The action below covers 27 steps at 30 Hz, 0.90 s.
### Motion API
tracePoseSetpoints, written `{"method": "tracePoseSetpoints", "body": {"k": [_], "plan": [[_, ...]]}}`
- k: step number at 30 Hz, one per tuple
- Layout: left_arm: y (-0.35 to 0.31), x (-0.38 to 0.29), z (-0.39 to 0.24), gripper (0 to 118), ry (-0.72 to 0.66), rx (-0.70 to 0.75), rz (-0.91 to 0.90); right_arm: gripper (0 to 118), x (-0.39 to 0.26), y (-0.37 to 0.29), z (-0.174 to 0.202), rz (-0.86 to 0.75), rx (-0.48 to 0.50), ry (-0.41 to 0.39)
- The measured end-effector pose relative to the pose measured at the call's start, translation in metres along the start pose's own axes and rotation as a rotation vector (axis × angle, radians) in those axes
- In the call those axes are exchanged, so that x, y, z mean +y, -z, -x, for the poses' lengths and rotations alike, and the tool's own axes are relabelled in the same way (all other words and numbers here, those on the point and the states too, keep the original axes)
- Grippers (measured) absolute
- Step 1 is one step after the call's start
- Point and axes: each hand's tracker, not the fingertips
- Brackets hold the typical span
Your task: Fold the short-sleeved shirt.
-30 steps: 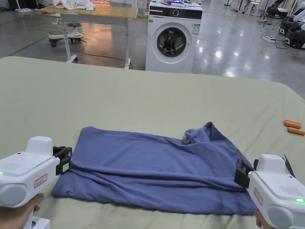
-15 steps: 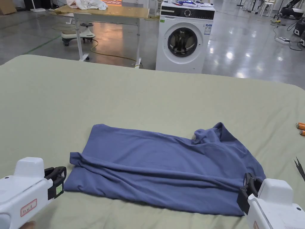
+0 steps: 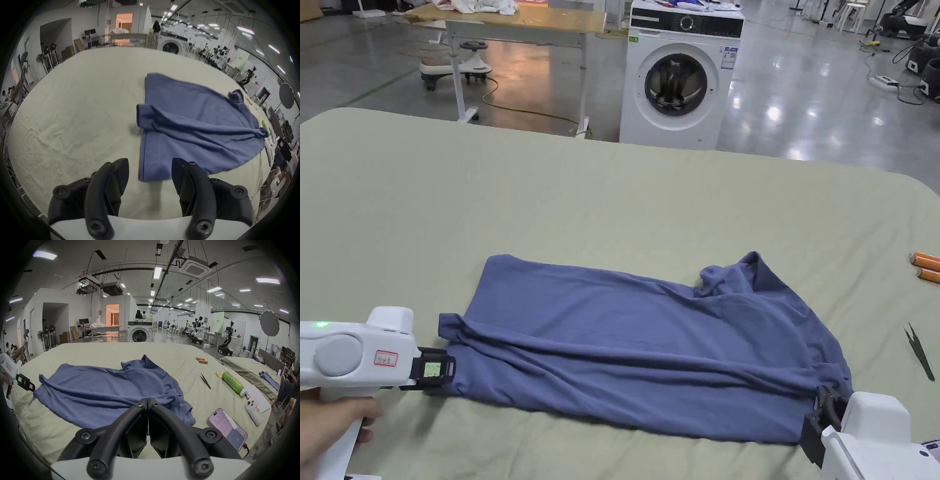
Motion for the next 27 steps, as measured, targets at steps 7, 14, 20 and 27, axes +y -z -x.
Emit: {"method": "tracePoseSetpoints", "body": {"k": [7,14,20,27], "plan": [[0.021,-0.006,-0.022,57,0.022,0.089,0.092,0,-0.008,0.003,-0.007,0.036,-0.013,0.003],[0.015,-0.009,-0.042,6,0.107,0.088,0.088,0,-0.013,0.02,-0.022,0.119,-0.017,0.016],[-0.005,-0.017,-0.033,1,0.073,0.023,0.05,19,-0.007,0.059,-0.059,0.262,-0.019,0.028],[-0.036,-0.029,-0.023,1,0.055,-0.01,-0.037,67,-0.01,0.109,-0.085,0.456,0.068,0.016]]}}
